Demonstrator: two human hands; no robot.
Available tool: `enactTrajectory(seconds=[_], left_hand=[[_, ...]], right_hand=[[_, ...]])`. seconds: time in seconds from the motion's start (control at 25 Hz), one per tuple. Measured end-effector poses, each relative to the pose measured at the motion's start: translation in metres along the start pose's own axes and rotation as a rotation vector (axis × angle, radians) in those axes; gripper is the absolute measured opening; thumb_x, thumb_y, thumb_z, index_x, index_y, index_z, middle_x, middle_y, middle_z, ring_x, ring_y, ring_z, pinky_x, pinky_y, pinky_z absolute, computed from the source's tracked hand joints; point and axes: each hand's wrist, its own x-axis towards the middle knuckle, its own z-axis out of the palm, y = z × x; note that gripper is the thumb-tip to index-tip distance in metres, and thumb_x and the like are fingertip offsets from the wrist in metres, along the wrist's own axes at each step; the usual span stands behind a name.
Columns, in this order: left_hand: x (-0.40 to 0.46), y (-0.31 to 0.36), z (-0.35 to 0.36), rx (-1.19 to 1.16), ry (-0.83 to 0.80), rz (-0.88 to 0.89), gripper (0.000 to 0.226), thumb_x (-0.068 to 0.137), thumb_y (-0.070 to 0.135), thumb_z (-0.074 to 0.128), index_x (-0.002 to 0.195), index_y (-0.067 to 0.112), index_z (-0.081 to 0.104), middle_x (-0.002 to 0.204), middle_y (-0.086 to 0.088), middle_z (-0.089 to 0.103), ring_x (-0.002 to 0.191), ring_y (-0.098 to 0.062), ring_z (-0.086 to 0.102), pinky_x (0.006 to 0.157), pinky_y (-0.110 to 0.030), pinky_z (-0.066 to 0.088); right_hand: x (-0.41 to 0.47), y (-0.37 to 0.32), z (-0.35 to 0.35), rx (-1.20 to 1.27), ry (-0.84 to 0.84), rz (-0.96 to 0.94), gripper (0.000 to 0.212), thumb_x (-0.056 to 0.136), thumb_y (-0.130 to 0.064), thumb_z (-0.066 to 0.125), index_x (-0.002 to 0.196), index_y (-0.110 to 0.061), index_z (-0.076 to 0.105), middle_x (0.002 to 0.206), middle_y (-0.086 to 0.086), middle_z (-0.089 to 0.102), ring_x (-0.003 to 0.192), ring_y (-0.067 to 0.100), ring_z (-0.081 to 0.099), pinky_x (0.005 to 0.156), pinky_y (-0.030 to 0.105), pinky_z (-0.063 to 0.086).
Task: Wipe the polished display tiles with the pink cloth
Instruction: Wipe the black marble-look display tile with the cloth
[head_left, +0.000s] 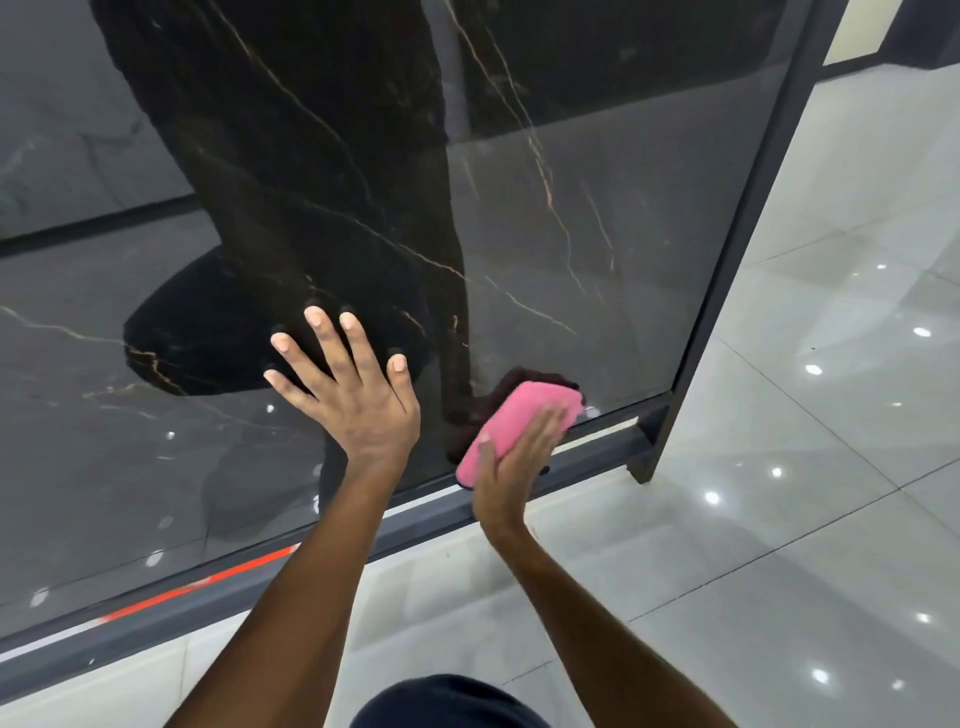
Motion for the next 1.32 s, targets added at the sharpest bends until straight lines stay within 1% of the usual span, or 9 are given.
enactTrajectory(seconds=[0.12, 0.32, 0.52, 0.6, 0.8, 0.92, 1.04, 1.12, 1.32], left_hand=[[0.003, 0.002, -0.002, -0.01, -0.034, 0.0, 0.061, 0.103, 0.043, 0.012, 0.155, 0.022, -0.011, 0.161, 0.003, -0.02, 0.149, -0.03, -0.014, 0.117, -0.053, -0.006], [-0.002, -0.003, -0.035, -0.183, -0.187, -0.067, 0.052, 0.102, 0.029, 0.033, 0.152, 0.025, 0.021, 0.162, 0.001, 0.003, 0.15, -0.017, -0.01, 0.117, -0.043, -0.011], [-0.012, -0.053, -0.06, -0.106, -0.148, -0.432, 0.045, 0.101, 0.024, 0.035, 0.145, 0.019, 0.031, 0.159, -0.013, 0.021, 0.147, -0.03, 0.006, 0.113, -0.057, -0.004], [-0.018, -0.076, -0.065, -0.03, -0.215, -0.325, 0.048, 0.1, 0.023, 0.034, 0.148, 0.021, 0.025, 0.159, -0.011, 0.016, 0.149, -0.026, -0.001, 0.114, -0.052, -0.008], [-0.022, -0.1, -0.062, 0.072, -0.233, -0.163, 0.057, 0.101, 0.029, 0.026, 0.154, 0.03, 0.005, 0.162, 0.01, -0.017, 0.147, -0.013, -0.021, 0.113, -0.044, -0.02], [-0.022, -0.103, -0.064, -0.013, -0.228, -0.119, 0.056, 0.104, 0.033, 0.022, 0.155, 0.037, -0.001, 0.161, 0.016, -0.015, 0.148, -0.011, -0.018, 0.113, -0.04, -0.022], [-0.025, -0.111, -0.073, -0.084, -0.317, -0.126, 0.052, 0.105, 0.037, 0.017, 0.155, 0.036, 0.003, 0.16, 0.019, -0.014, 0.147, -0.009, -0.018, 0.114, -0.037, -0.023], [-0.027, -0.116, -0.075, -0.012, -0.359, -0.128, 0.048, 0.106, 0.041, 0.013, 0.152, 0.03, 0.01, 0.162, 0.015, -0.014, 0.147, -0.01, -0.02, 0.114, -0.038, -0.02], [-0.025, -0.114, -0.073, -0.003, -0.361, -0.128, 0.046, 0.106, 0.042, 0.011, 0.149, 0.026, 0.017, 0.163, 0.007, -0.007, 0.148, -0.011, -0.018, 0.115, -0.041, -0.014]], right_hand=[[0.033, 0.016, -0.035, -0.272, -0.147, -0.446, 0.077, 0.092, -0.042, 0.041, 0.151, -0.038, -0.008, 0.159, -0.014, -0.018, 0.144, 0.03, -0.001, 0.111, 0.061, 0.012], [0.137, -0.11, -0.057, -0.086, 0.215, -0.567, 0.081, 0.072, -0.018, 0.052, 0.147, -0.032, 0.023, 0.159, -0.002, 0.005, 0.143, 0.036, 0.012, 0.114, 0.058, 0.017], [0.081, -0.021, -0.036, -0.9, -0.402, -1.846, 0.089, 0.07, -0.018, 0.067, 0.148, -0.025, 0.024, 0.154, -0.004, 0.023, 0.142, 0.028, 0.014, 0.119, 0.048, -0.005], [0.095, 0.008, -0.069, -0.957, -0.386, -1.792, 0.107, 0.067, -0.016, 0.075, 0.153, -0.023, 0.013, 0.156, -0.004, 0.022, 0.144, 0.028, 0.013, 0.12, 0.045, -0.007], [0.135, -0.132, -0.058, -0.354, 0.189, -0.906, 0.08, 0.078, -0.031, 0.059, 0.148, -0.027, 0.021, 0.157, 0.0, 0.013, 0.147, 0.03, 0.007, 0.115, 0.04, 0.007], [0.084, -0.151, 0.001, -0.502, 0.099, -1.354, 0.069, 0.079, -0.035, 0.055, 0.143, -0.024, 0.031, 0.148, 0.001, 0.029, 0.148, 0.031, 0.0, 0.116, 0.046, 0.006], [0.034, -0.041, 0.002, -0.986, -0.399, -1.958, 0.094, 0.077, -0.023, 0.069, 0.151, -0.013, 0.013, 0.155, 0.001, 0.019, 0.145, 0.033, 0.008, 0.117, 0.047, -0.002], [0.044, -0.012, -0.023, -1.064, -0.497, -1.871, 0.11, 0.064, -0.022, 0.081, 0.151, -0.014, 0.013, 0.154, 0.0, 0.02, 0.141, 0.025, 0.019, 0.119, 0.043, -0.009], [0.1, -0.135, -0.032, -0.501, 0.117, -1.249, 0.077, 0.079, -0.036, 0.057, 0.149, -0.026, 0.026, 0.16, -0.001, 0.011, 0.148, 0.026, 0.006, 0.109, 0.044, 0.014]])
